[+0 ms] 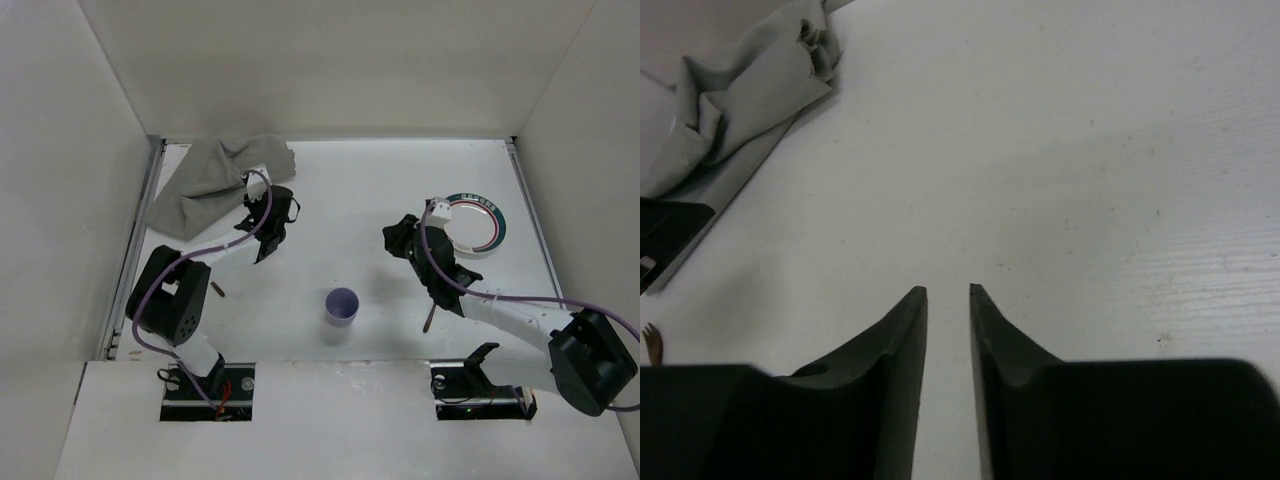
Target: Set the dinner table for one person
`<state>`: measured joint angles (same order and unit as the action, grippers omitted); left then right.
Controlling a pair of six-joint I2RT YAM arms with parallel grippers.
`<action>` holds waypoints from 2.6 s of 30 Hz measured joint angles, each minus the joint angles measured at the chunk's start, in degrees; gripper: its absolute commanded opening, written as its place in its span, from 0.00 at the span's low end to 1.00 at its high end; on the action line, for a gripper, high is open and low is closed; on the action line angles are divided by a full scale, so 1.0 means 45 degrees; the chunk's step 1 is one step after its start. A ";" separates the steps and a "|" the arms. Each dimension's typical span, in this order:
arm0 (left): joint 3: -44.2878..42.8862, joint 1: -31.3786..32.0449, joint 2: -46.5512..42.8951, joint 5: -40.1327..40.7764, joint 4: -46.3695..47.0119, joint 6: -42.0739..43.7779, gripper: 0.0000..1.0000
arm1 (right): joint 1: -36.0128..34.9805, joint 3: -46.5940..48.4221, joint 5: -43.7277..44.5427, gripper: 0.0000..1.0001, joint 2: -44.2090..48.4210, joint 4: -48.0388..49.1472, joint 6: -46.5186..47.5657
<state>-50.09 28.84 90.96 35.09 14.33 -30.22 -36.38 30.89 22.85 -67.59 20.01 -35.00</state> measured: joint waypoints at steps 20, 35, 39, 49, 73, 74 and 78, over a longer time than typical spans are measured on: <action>-0.4303 -0.3468 0.3633 -0.0024 0.0170 0.2283 0.55 | 0.0238 -0.0010 -0.1001 0.58 -0.0617 0.0525 -0.0199; -0.8043 -0.4051 0.6737 -0.0325 -0.1438 0.3254 0.39 | 0.0238 -0.0010 -0.1175 0.61 -0.0889 0.0612 -0.0194; -0.8548 -0.4153 0.7344 -0.0369 -0.1933 0.3283 0.25 | 0.0238 -0.0010 -0.1180 0.61 -0.0889 0.0612 -0.0189; -0.8796 -0.3818 0.7839 -0.0690 -0.1948 0.2895 0.06 | 0.0238 -0.0010 -0.1185 0.61 -0.0889 0.0617 -0.0189; -0.6329 0.0214 0.5940 -0.2409 -0.0656 -0.1282 0.06 | 0.0253 -0.0010 -0.1185 0.61 -0.0889 0.0612 -0.0185; -0.6135 0.0306 0.5741 -0.2404 -0.0622 -0.1428 0.06 | 0.0257 -0.0010 -0.1185 0.61 -0.0889 0.0612 -0.0185; -0.5693 0.0709 0.5081 -0.2453 -0.0559 -0.1734 0.08 | 0.0325 -0.0049 -0.1190 0.61 -0.0889 0.0617 -0.0185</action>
<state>-75.70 32.03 113.82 24.05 11.81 -38.02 -34.92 30.68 17.50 -71.59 22.79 -35.83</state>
